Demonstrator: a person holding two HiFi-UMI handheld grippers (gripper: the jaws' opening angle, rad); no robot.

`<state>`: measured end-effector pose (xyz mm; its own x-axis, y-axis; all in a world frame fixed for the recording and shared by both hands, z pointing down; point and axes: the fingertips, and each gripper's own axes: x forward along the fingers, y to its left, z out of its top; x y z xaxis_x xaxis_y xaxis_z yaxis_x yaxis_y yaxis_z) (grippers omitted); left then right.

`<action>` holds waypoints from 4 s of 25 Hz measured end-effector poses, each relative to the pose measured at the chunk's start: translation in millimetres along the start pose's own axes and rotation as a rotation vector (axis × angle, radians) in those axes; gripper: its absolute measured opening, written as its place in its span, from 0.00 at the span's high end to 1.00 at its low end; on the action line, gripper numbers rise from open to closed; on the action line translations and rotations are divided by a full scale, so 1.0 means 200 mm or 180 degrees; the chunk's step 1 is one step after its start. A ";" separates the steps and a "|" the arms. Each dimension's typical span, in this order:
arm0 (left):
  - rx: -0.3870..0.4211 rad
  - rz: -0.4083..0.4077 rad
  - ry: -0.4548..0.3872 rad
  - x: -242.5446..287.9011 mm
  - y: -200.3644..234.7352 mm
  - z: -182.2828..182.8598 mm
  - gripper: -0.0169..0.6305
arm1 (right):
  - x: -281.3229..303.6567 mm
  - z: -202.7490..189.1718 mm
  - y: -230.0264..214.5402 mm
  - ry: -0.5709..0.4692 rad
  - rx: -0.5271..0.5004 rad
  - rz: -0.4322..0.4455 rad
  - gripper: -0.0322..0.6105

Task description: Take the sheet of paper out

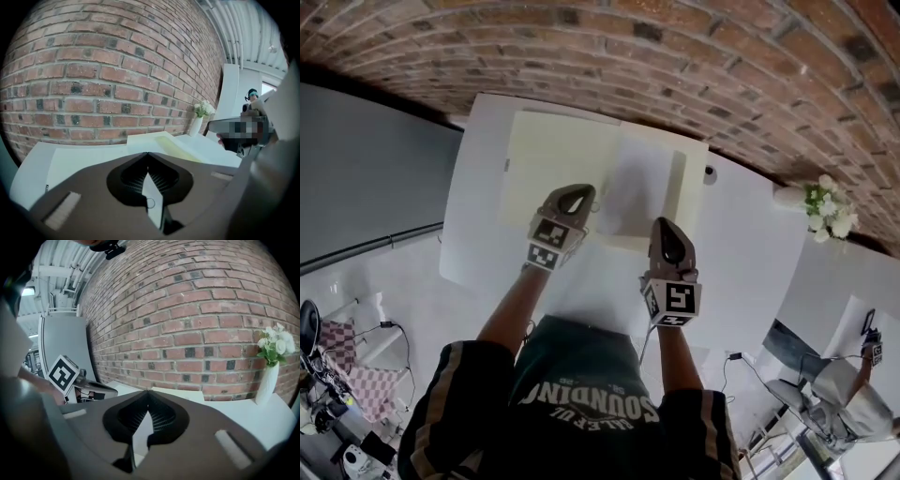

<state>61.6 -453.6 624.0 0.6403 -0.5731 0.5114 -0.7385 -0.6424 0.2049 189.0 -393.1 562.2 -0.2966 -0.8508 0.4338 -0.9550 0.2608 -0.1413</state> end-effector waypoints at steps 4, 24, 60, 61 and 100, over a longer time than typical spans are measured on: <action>-0.0034 -0.0091 0.0131 0.10 -0.01 -0.05 0.95 | 0.06 -0.05 -0.03 0.0068 0.0014 0.0003 0.95; -0.0762 -0.0207 0.0872 0.48 0.01 -0.35 0.77 | 0.05 -0.15 -0.13 0.0194 0.0118 -0.0090 0.95; -0.0970 -0.0157 0.1069 0.47 0.13 -0.46 0.96 | -0.05 -0.19 -0.11 0.0207 0.0171 -0.0136 0.95; -0.0965 -0.0144 0.1064 0.46 0.14 -0.46 0.96 | -0.05 -0.19 -0.10 0.0207 0.0154 -0.0131 0.95; 0.0116 0.0668 0.0535 -0.27 0.38 -0.10 0.96 | -0.12 0.05 0.25 -0.0031 -0.0042 0.0435 0.95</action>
<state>-33.6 -461.6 629.7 0.4277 -0.6049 0.6716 -0.8413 -0.5381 0.0511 148.6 -364.9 535.6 -0.4239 -0.8113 0.4027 -0.9057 0.3805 -0.1868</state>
